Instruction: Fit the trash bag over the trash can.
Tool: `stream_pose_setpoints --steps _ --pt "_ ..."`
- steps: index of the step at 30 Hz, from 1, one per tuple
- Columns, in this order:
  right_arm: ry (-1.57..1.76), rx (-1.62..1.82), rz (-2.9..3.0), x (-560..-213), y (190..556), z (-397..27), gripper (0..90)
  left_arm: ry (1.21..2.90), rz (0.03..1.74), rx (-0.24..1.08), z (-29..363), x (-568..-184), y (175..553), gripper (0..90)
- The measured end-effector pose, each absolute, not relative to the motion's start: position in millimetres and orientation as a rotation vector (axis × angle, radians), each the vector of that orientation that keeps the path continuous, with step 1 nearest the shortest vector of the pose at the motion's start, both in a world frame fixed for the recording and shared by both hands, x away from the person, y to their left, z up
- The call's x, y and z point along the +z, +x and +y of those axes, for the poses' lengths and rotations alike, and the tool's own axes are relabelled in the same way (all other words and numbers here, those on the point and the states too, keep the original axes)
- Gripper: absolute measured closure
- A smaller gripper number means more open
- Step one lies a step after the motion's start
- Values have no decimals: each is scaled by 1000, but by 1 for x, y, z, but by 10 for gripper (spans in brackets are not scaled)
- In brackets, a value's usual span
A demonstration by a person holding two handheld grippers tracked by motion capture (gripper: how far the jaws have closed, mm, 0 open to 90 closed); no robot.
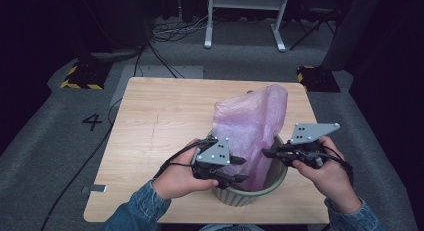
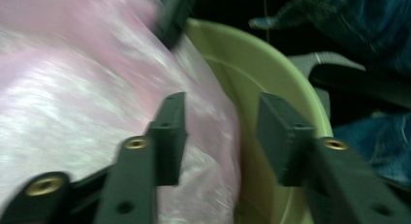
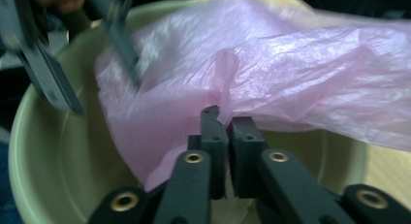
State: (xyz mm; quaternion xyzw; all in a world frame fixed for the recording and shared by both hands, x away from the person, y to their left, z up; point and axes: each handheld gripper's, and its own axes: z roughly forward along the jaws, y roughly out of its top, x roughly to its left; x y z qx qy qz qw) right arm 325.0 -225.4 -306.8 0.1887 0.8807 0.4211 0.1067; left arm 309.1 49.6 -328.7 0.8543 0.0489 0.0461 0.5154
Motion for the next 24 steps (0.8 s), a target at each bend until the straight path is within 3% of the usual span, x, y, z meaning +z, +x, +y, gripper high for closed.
stream_pose_setpoints --steps 3,6,11,13,17,24 --pt "536 1194 2643 -310 322 -223 892 2006 154 183 56 -322 313 434" --pt "519 1147 2700 -313 317 -222 890 2007 193 251 56 -318 318 425" --pt "551 1143 2721 -318 307 -228 832 2082 224 213 53 -325 322 533" --pt "574 1169 2708 -318 304 -233 769 2137 223 171 50 -331 321 572" --pt "680 1281 2629 -314 300 -249 527 2160 207 158 49 -330 318 608" --pt "874 1406 2419 -298 307 -272 325 2174 214 131 47 -330 319 604"
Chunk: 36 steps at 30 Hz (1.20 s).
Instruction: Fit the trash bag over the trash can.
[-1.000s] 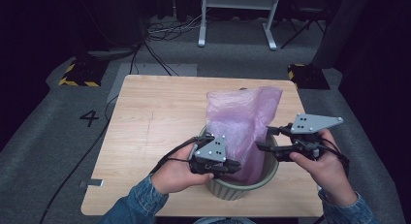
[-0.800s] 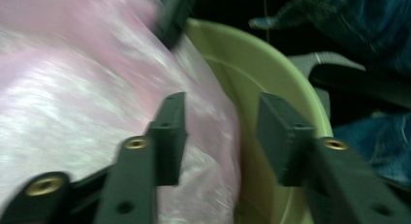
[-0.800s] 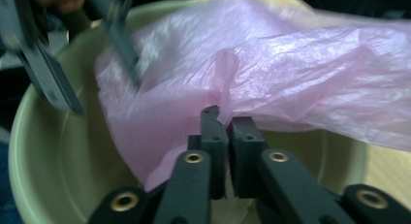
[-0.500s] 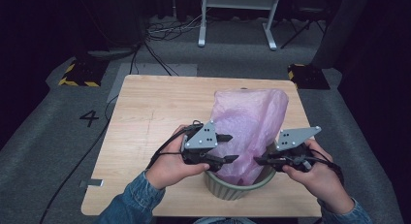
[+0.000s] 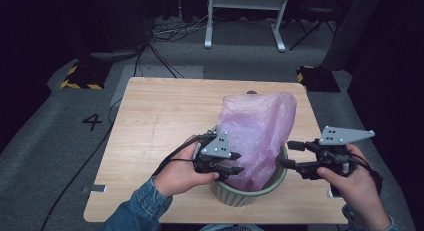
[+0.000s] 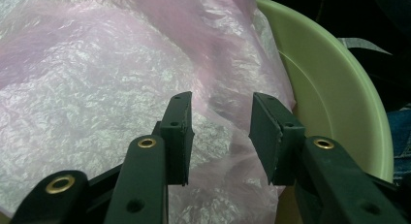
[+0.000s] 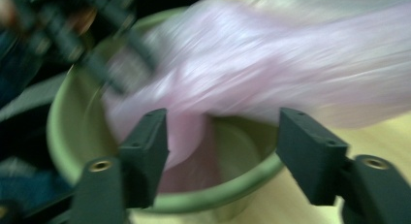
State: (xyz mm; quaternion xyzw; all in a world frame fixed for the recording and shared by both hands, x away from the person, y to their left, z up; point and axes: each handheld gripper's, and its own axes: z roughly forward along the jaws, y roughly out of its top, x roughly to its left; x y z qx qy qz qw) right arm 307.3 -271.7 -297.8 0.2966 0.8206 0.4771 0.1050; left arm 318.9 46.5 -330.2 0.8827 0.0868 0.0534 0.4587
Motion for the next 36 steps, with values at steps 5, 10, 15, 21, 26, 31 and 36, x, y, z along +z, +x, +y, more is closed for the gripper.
stream_pose_setpoints --steps 5,10,15,21,26,31,36 --pt "1027 1485 2288 -290 324 -275 251 2172 206 127 47 -330 319 609" --pt "1109 1485 2185 -281 343 -272 195 2168 201 124 47 -331 319 628" --pt "1265 1435 2176 -291 370 -266 169 2161 195 127 48 -331 319 628" --pt "1342 1355 2245 -312 386 -259 306 2107 230 144 50 -332 317 577" --pt "1197 1355 2350 -315 384 -259 788 1965 310 167 64 -326 319 533" --pt "1013 1346 2343 -305 377 -257 889 1929 383 224 75 -321 324 483" --pt "711 1422 2317 -292 360 -245 889 1931 417 276 77 -320 330 417"
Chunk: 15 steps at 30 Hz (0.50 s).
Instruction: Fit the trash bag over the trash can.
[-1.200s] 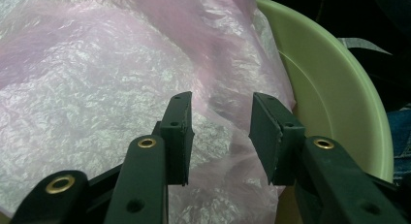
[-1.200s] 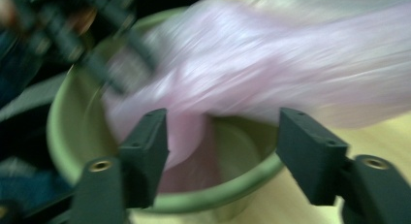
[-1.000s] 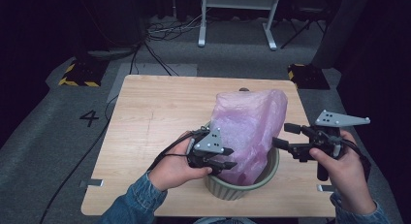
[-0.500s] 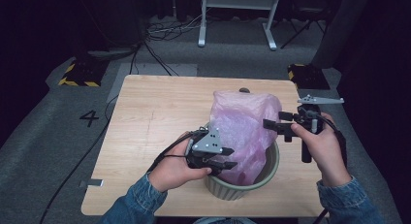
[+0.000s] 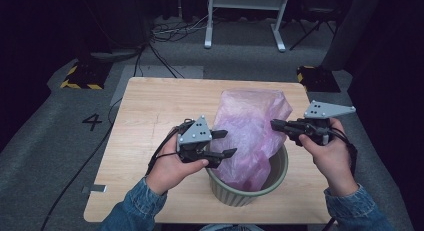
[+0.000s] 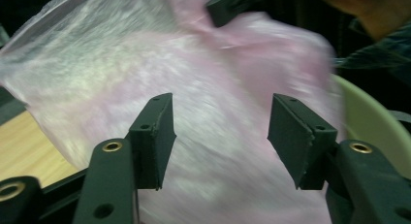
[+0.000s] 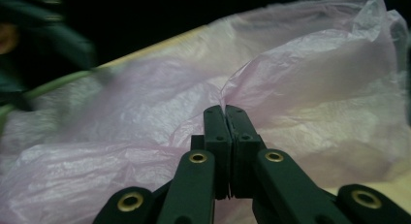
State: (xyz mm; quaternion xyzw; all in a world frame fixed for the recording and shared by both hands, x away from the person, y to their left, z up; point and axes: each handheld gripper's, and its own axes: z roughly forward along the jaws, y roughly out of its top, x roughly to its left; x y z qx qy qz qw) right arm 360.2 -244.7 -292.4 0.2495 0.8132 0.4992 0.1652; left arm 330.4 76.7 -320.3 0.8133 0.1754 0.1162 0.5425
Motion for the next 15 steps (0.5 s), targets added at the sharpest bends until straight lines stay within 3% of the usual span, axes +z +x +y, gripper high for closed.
stream_pose_setpoints --steps 8,15 --pt "542 1514 2346 -287 332 -226 850 2073 207 164 46 -325 307 487" --pt "496 1550 2419 -291 320 -211 822 2151 245 137 29 -329 307 494"
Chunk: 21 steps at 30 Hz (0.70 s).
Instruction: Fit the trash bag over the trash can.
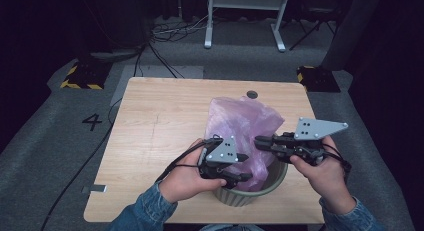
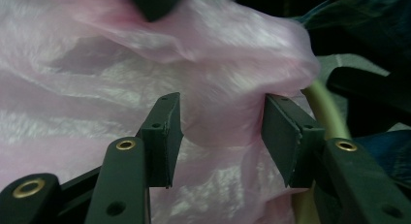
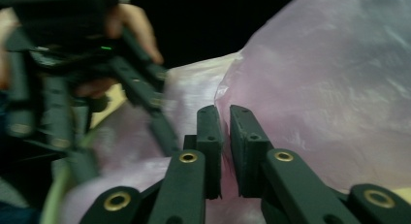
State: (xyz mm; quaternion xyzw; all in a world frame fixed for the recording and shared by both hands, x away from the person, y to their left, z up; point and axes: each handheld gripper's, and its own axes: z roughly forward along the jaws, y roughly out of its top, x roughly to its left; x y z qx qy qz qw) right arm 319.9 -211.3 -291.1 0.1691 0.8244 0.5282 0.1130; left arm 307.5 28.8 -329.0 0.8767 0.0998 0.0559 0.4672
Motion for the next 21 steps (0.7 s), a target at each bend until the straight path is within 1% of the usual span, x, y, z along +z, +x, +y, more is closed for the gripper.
stream_pose_setpoints --steps 5,8,10,14,16,21 --pt "457 1528 2498 -299 311 -201 823 2133 255 127 28 -329 308 494" --pt "427 1474 2539 -305 307 -197 823 2095 269 137 33 -329 308 449" --pt "431 1433 2568 -311 306 -198 824 2059 284 176 41 -326 308 410" --pt "444 1363 2603 -322 305 -202 827 1999 325 242 55 -320 311 376" --pt "430 1337 2608 -325 302 -203 826 1978 349 305 62 -316 313 360" --pt "392 1293 2612 -326 296 -203 819 1946 402 400 73 -312 327 322"
